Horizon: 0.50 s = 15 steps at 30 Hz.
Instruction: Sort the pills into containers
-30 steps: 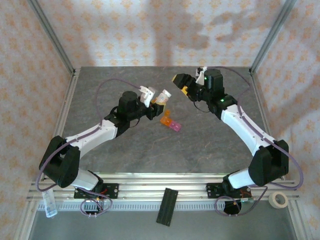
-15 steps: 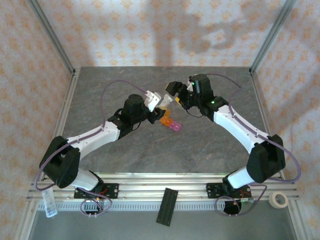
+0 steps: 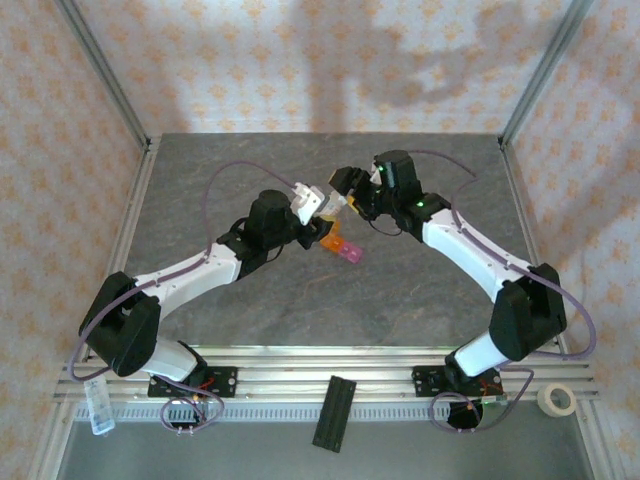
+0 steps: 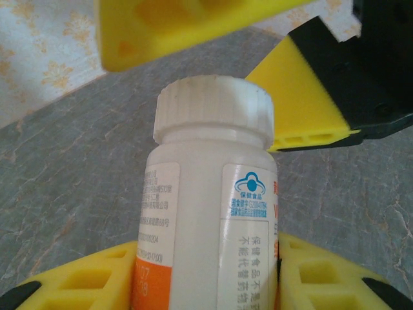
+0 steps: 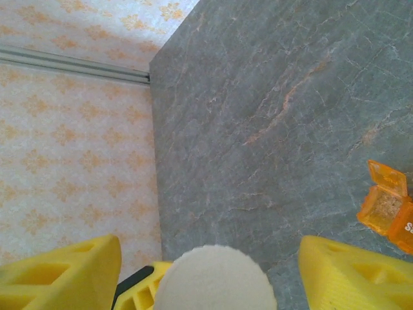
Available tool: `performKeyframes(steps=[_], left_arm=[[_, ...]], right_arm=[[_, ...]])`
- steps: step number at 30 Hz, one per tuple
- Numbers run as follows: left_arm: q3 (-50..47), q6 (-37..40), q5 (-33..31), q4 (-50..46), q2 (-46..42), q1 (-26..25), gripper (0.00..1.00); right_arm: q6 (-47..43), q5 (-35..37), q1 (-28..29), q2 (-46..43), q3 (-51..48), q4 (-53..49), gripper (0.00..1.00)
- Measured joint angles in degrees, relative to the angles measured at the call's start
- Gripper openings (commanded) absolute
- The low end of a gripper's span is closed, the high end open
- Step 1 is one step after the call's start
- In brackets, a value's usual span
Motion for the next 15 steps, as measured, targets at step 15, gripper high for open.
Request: performKeyframes(steps=[15], left_arm=[[0.28, -0.04, -0.74, 0.02, 0.00, -0.22, 0.00]], right_arm=[[1.05, -0.37, -0.13, 0.83, -0.17, 2.27, 0.40]])
